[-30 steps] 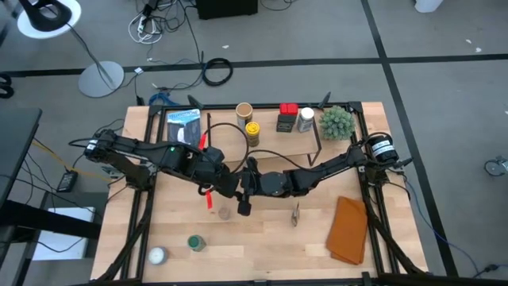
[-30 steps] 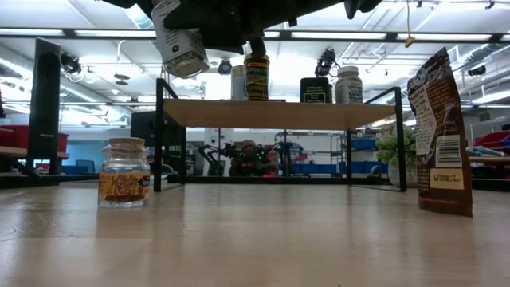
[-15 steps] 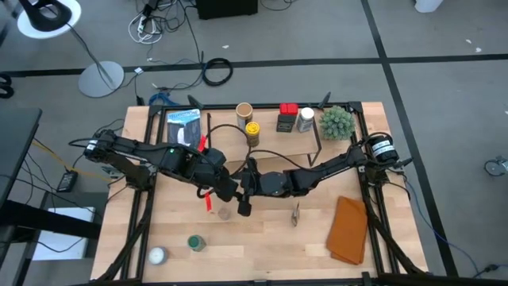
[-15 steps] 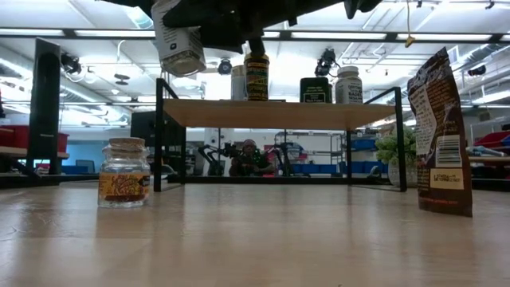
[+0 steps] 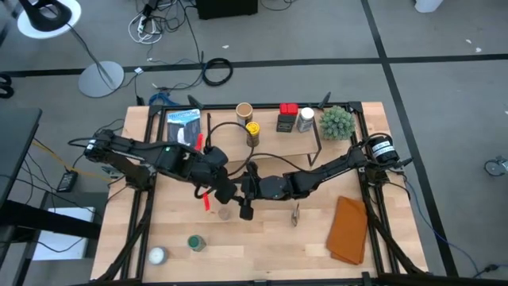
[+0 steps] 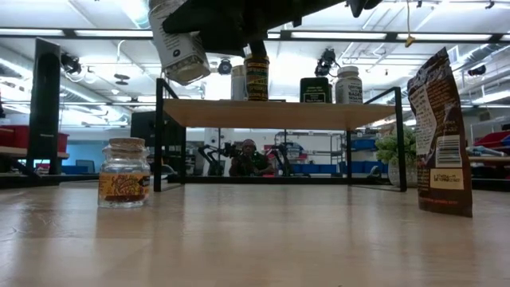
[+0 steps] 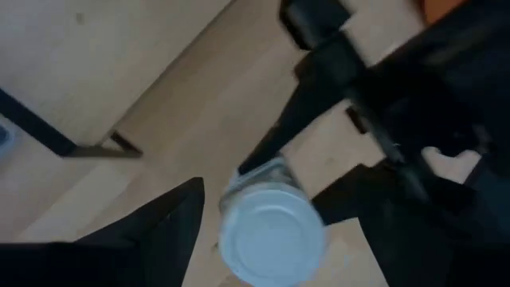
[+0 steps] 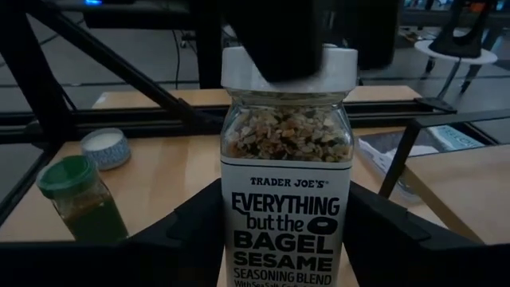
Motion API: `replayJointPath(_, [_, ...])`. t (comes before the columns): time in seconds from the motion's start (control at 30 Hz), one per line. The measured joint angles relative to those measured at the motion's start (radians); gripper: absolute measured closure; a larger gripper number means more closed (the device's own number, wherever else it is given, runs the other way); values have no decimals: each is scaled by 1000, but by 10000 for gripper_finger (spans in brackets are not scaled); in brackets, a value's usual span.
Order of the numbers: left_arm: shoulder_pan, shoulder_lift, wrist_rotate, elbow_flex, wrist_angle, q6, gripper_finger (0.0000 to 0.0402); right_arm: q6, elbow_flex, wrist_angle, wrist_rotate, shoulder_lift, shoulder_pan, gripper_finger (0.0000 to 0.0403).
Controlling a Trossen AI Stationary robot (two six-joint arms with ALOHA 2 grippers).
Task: Shelf spices
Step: Put the white seasoning bottle on the shelf
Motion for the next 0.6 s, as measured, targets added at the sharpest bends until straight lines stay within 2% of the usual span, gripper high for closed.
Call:
replayJointPath(0.1, [-46, -9, -109, 24, -5, 10, 76, 25, 0, 1, 4, 0, 0, 194])
replayJointPath(0.23, [-184, -49, -358, 15, -58, -26, 76, 28, 0, -29, 36, -6, 0, 194])
replayJointPath(0.37, [-356, -88, -640, -39, -108, -162, 76, -18, 0, -80, 133, -27, -1, 194])
replayJointPath(0.53, [-496, -91, -820, -119, -99, -180, 76, -34, 0, -96, 246, -48, -1, 194])
replayJointPath(0.6, [-523, -91, -889, -176, -73, -180, 76, -19, 0, -119, 353, -58, 3, 194])
